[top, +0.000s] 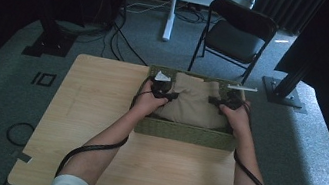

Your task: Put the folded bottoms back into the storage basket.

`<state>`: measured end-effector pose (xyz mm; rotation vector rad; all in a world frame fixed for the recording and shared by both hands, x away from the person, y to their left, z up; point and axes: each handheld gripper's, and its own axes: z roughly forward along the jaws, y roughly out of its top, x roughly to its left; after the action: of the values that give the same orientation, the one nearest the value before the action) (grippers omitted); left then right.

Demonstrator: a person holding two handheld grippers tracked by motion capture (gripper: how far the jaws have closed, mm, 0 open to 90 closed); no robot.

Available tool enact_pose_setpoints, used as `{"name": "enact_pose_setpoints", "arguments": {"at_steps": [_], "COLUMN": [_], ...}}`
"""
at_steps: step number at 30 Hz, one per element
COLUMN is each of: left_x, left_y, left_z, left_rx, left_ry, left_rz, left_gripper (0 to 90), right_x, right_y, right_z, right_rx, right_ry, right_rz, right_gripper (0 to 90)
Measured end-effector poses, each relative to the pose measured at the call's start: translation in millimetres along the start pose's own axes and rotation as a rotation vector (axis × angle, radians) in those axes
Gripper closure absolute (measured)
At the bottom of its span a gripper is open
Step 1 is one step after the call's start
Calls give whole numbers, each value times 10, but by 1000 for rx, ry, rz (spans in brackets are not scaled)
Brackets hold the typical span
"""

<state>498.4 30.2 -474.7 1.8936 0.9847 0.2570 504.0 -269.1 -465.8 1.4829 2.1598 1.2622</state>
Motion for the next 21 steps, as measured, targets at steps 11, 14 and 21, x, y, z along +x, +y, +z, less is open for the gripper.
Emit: {"name": "enact_pose_setpoints", "arguments": {"at_steps": [11, 14, 21], "left_x": [87, 104, 121], "left_y": [-130, -166, -196], "left_z": [173, 208, 265], "left_rx": [58, 74, 118], "left_ry": [31, 33, 76], "left_rz": [-26, -39, -36], "left_gripper": [741, 739, 710], "right_x": [-57, -63, -50], "right_y": [-100, -106, -120], "right_z": [272, 312, 422], "right_rx": [84, 111, 171], "right_ry": [-30, -37, -80], "right_rz": [33, 37, 18], "right_gripper": [756, 751, 700]}}
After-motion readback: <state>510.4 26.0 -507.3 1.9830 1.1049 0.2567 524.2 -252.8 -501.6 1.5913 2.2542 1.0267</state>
